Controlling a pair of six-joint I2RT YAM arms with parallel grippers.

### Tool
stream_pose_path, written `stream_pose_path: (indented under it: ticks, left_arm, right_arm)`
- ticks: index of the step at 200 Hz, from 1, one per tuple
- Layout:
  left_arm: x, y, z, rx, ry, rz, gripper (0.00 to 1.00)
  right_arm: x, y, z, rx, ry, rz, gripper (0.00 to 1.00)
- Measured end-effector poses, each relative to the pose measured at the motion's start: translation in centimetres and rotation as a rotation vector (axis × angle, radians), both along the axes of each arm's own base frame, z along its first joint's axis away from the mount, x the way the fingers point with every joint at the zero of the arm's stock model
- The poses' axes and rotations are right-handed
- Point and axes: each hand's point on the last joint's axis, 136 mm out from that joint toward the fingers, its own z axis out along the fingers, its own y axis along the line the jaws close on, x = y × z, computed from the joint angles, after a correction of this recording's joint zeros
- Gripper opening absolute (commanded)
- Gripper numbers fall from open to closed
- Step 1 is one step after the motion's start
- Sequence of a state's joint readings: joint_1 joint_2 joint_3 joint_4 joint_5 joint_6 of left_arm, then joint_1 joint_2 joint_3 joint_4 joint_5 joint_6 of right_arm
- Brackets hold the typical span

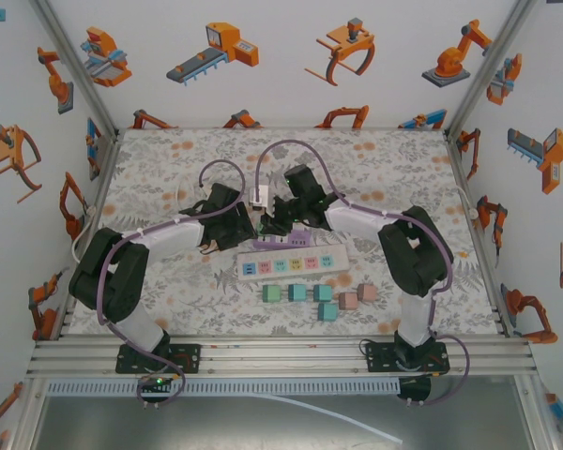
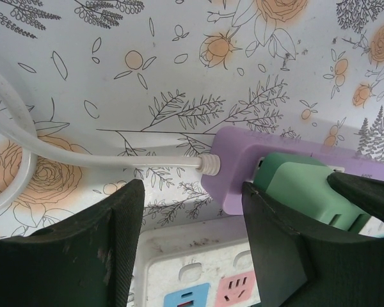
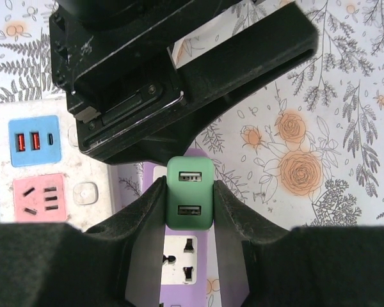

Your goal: Pull the plug off the socket

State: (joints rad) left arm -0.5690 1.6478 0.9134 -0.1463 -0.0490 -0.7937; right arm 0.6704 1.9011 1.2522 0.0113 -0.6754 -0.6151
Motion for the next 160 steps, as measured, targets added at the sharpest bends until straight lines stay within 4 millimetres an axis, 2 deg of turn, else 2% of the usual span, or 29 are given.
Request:
stream_pose_path:
  ticks: [58,106,139,160]
  left_arm:
    - [0.1,0.0,0.0,-0.018,-0.008,0.017,0.58]
    - [0.0,0.1,0.2,-0.014,-0.025,0.004,0.6]
    - [-0.5,0.4,0.8,0.012,-0.046,-0.045,0.6]
    - [-0.5,0.2,2.2,0.01,-0.085,-0.086,0.6]
  right_arm:
    - [-0.1,0.0,3.3,0.063,-0.049,-0.001,0.2]
    - [-0.4,-0.7,4.6,0.086,-0.026,-0.059,0.19]
    - [-0.5,-2.1,7.4,0.142,0.024,-0.197,0.17]
    - [-0.5,-3.5,10.1,0.195,0.061,-0.319,0.17]
